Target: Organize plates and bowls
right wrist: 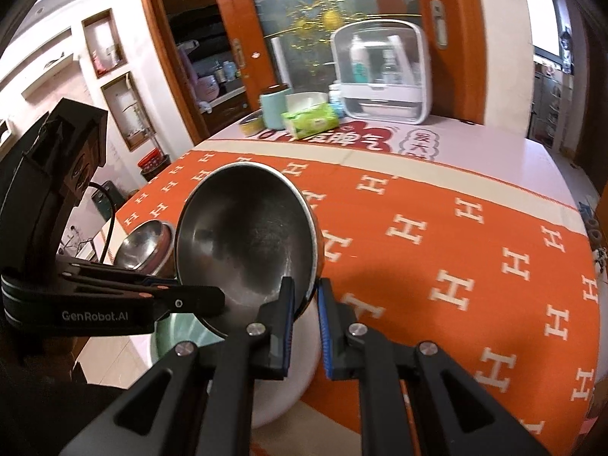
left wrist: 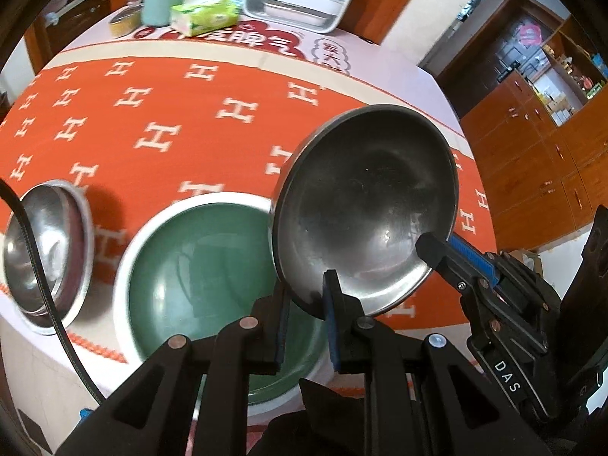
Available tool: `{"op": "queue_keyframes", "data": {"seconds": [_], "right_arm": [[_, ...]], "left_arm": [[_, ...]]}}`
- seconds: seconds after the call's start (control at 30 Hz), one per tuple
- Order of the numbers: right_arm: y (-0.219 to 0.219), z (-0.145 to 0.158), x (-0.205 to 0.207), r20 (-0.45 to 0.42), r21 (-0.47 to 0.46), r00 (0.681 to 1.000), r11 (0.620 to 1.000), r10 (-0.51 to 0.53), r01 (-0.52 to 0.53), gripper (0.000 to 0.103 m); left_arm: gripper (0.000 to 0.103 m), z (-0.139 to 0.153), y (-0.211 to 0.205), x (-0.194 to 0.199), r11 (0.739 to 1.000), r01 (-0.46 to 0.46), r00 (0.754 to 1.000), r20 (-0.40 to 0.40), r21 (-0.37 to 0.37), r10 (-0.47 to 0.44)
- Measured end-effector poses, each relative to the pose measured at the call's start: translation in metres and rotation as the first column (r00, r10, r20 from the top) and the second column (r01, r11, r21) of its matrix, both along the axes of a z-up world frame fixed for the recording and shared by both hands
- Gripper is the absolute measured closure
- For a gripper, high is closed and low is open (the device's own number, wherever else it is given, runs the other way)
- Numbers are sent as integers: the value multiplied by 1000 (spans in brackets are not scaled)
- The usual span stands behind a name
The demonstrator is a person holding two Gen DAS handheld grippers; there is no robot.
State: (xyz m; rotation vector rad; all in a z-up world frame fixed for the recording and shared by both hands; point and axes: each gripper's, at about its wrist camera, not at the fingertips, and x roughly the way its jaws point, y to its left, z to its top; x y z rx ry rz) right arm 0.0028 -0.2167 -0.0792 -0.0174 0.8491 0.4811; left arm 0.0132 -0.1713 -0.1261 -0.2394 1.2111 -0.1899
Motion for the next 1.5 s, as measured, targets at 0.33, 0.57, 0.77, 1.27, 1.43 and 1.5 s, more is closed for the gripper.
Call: {"op": "queue_keyframes", "data": {"seconds": [0.33, 0.57, 0.77, 1.27, 1.43, 1.5], "right_arm": [[75, 1, -4, -4, -1, 999, 999, 52, -52, 91], [130, -5, -5, -25, 12, 995, 996, 92, -91, 90], [165, -7, -6, -33, 21, 995, 995, 94, -93, 90], [235, -24, -9, -54, 33, 998, 999, 7, -5, 89], [251, -32, -12, -77, 4, 997, 1000, -10, 10, 89], [256, -35, -13, -87, -10, 996, 1000, -16, 15, 89]], "left_arm": [[88, 12, 76, -14, 999, -45, 999, -11, 24, 46], [88, 12, 126, -24, 996, -76, 997, -30, 47, 77], [88, 12, 163, -24, 996, -70, 997, -36, 58, 72], [83, -2, 225, -7, 993, 64, 994, -93, 102, -55], [82, -13, 236, -5, 989, 102, 987, -136, 103, -87], [81, -16, 238, -5, 988, 115, 983, -152, 101, -99]]}}
